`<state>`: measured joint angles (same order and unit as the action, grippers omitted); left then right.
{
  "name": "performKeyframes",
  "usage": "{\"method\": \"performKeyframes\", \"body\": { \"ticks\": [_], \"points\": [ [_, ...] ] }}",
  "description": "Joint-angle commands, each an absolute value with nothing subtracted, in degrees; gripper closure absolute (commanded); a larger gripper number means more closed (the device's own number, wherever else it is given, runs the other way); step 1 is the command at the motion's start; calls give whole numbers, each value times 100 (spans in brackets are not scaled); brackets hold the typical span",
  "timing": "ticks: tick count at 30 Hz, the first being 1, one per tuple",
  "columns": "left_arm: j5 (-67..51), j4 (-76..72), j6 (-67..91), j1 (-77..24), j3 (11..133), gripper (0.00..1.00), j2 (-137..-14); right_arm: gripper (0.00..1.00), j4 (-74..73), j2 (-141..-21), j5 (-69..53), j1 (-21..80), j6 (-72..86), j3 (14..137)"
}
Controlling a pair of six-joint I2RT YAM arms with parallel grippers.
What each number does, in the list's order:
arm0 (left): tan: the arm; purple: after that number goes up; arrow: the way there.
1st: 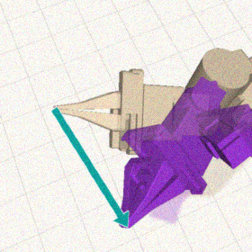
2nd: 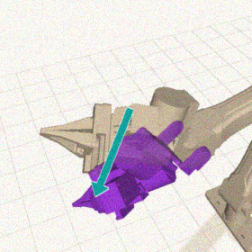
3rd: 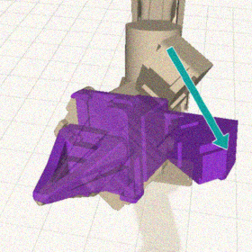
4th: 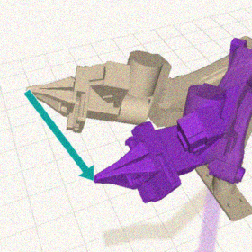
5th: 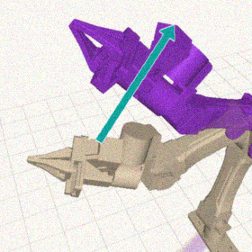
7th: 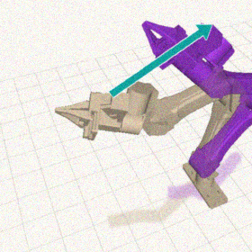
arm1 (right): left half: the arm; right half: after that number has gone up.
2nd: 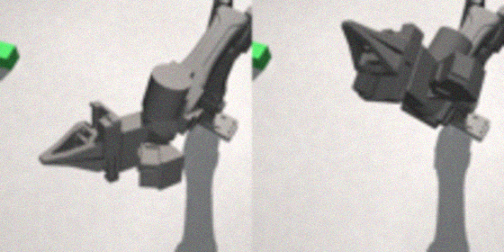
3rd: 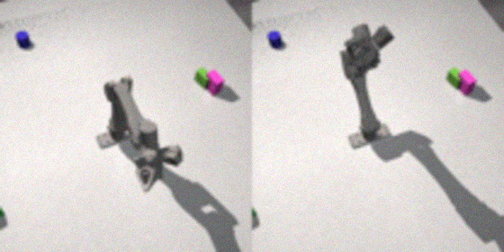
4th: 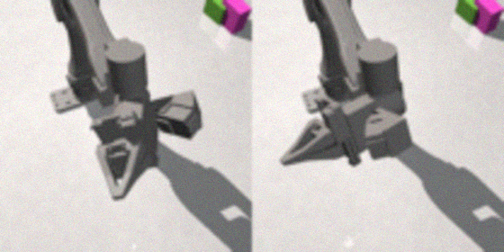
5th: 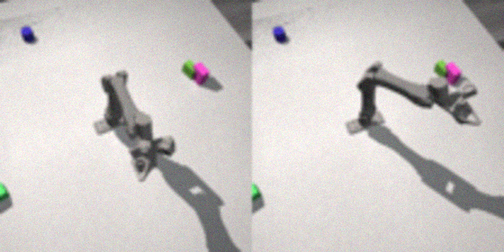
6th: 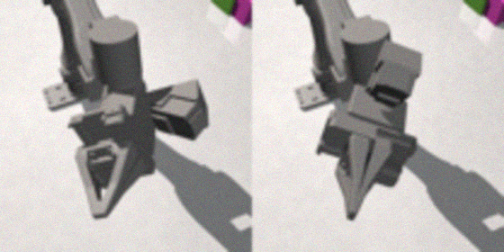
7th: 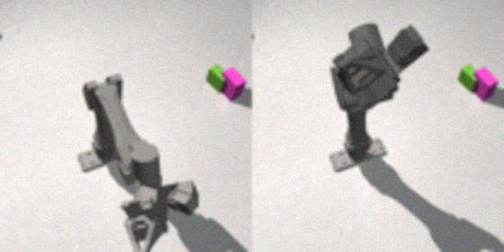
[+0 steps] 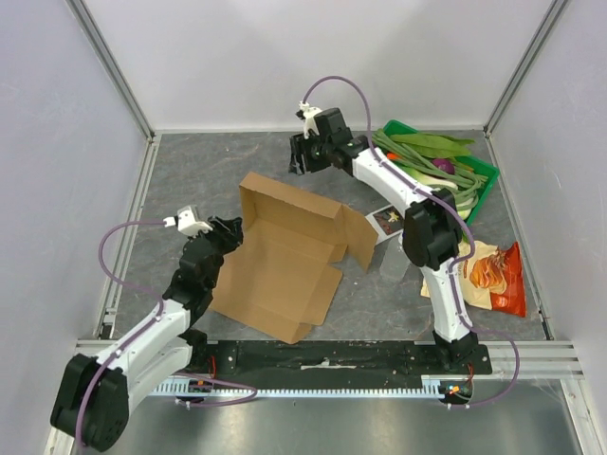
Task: Fold the paper box
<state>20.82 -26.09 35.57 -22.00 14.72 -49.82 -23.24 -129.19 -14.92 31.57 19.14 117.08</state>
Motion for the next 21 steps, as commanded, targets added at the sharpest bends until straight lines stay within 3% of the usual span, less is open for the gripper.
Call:
{"method": "performKeyframes", "body": {
  "ticks": [1,6,10,16,21],
  "points": [
    [1232,-2189,3885,-2215,1266,48,-4527,31,-3542,-11843,-336,2962,1082,11552],
    [224,-2582,3946,-2267,1072,48,-4464,27,-3507,-10759,210,2944,1141,10627],
    [-395,-3004,4200,-2723,1248,50,-5254,24,-3542,-9856,106,2787,1292,9610],
    [175,-4417,4666,-4129,1134,50,-6353,25,-3621,-8553,167,2751,1082,8273],
    [894,-4948,4553,-5000,1520,58,-7433,36,-3656,-7990,-130,2786,722,7508]
  ]
}}
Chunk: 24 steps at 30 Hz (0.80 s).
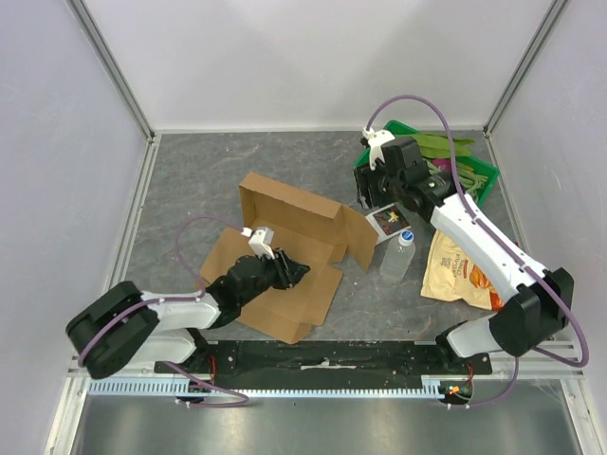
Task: Fold the paper box
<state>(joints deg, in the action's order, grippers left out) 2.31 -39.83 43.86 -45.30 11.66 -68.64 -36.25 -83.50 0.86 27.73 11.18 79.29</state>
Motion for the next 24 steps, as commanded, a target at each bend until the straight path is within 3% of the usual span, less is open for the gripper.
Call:
{"method": "performKeyframes", "body": {
  "ticks": [1,6,10,14,21,24],
  "points": [
    [983,-4966,4553,-5062,1590,59,-7566,38,-3735,-8007,-106,2804,625,7480],
    [1423,-5194,4982,-5142,1898,74,-8454,47,-3745,-8042,-167,2909,712,7313],
    [1625,-5397,5308,-5142,1881,80,-8876,46,-3586,-7849,-158,3023,809,7155],
    [1898,-4694,5791,-5142,1969,94,-8965,43,-3612,-7647,-159,3067,791,6997],
    [2100,-4579,6003,-5142,1854,98,-9009,32,-3770,-7242,177,3067,852,7057],
    [2065,-4518,6012,-5142,1898,98,-9070,32,-4007,-7181,18,3059,861,7049]
  ]
}}
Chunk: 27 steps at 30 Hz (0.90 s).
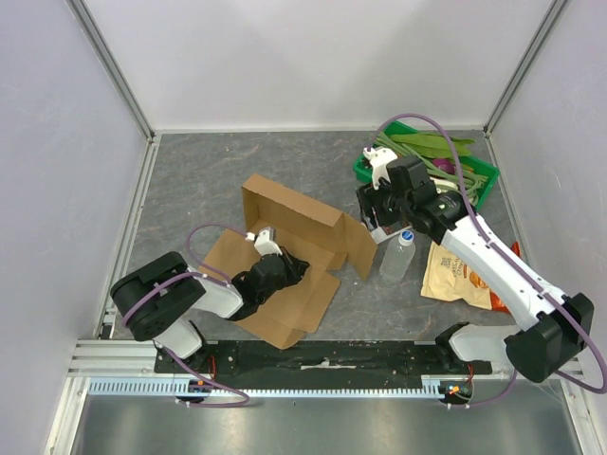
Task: Fold the paper box
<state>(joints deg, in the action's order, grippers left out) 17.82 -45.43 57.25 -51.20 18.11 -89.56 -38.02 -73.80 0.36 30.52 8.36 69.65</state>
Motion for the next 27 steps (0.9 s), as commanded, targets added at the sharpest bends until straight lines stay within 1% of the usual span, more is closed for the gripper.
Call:
{"method": "performKeyframes", "body": {
  "ticks": [1,3,4,5,8,10,11,13,15,16,17,19,20,21,22,27],
  "points": [
    [2083,-4518,6038,-5142,1898,98,-9079,33,-4017,-7181,-235,3059,827,7014],
    [2101,-4535,6108,-5142,1863,98,-9123,37,-4017,-7224,-710,3067,782,6812],
    [2118,-4544,6126,-5142,1863,98,-9149,40,-3999,-7259,-738,3067,756,6742],
    [2118,-4553,6161,-5142,1855,98,-9176,45,-3982,-7295,-721,3085,738,6628],
    [2127,-4579,6249,-5142,1854,98,-9228,50,-3754,-7304,-738,3164,773,6495],
    [2127,-4579,6258,-5142,1881,98,-9281,56,-3674,-7391,-572,3260,808,6504],
    [2127,-4570,6275,-5142,1898,98,-9299,62,-3674,-7426,-441,3330,809,6513],
    [2101,-4536,6302,-5142,1942,98,-9351,63,-3726,-7523,-247,3506,826,6504],
    [2092,-4518,6363,-5142,1986,98,-9421,68,-3735,-7567,-185,3621,940,6478],
    [2083,-4518,6407,-5142,1995,98,-9431,74,-3718,-7602,-54,3752,1019,6486],
    [2092,-4518,6425,-5142,2013,98,-9457,78,-3726,-7620,-44,3796,1150,6504],
    [2109,-4500,6477,-5142,2013,98,-9475,83,-3726,-7611,210,3902,1379,6617],
    [2118,-4474,6521,-5142,2021,98,-9492,90,-3709,-7603,341,3928,1510,6670],
    [2118,-4465,6539,-5142,2048,98,-9501,93,-3726,-7594,369,3920,1825,6723],
    [2101,-4465,6574,-5142,2057,98,-9544,99,-3718,-7594,395,3920,2011,6819],
    [2004,-4526,6688,-5142,2197,98,-9729,100,-3647,-7795,342,3920,2996,6873]
  ]
}}
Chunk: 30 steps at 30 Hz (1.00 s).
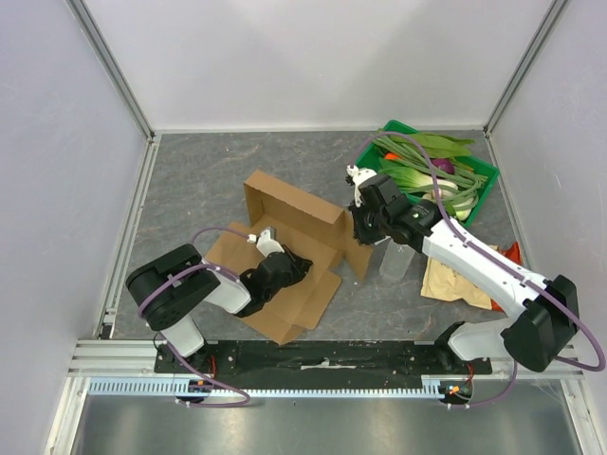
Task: Fold the paper box
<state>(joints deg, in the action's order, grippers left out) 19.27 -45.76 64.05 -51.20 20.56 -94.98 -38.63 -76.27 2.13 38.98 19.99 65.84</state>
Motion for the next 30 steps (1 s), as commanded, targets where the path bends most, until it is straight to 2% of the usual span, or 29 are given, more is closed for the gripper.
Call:
{"method": "performKeyframes", "body": {
  "ticks": [1,11,14,16,20,23,26,29,30],
  "points": [
    [1969,-4535,6706,-5142,2223,98,-9764,100,-3621,-7805,378,3920,3258,6873],
    [1855,-4834,6820,-5150,2276,98,-10081,99,-2902,-7717,1072,4236,5026,6496],
    [1837,-4904,6820,-5150,2276,98,-10116,89,-2681,-7743,1081,4333,5580,6372],
    [1819,-4957,6794,-5150,2259,98,-10134,84,-2620,-7752,1308,4490,5686,6355],
    [1793,-5115,6689,-5150,2224,98,-10134,83,-2505,-7734,1503,4597,5583,6266],
    [1758,-5124,6574,-5150,2232,98,-10116,82,-2873,-7804,1774,4605,5248,6670],
    [1705,-5220,6565,-5150,2241,98,-10204,88,-3320,-8067,1836,4605,4712,7179],
    [1670,-5230,6609,-5150,2276,98,-10309,99,-3832,-8401,1689,4606,4325,7882],
    [1661,-5221,6644,-5150,2302,98,-10344,100,-3823,-8446,1601,4605,4220,7901]
  ]
}}
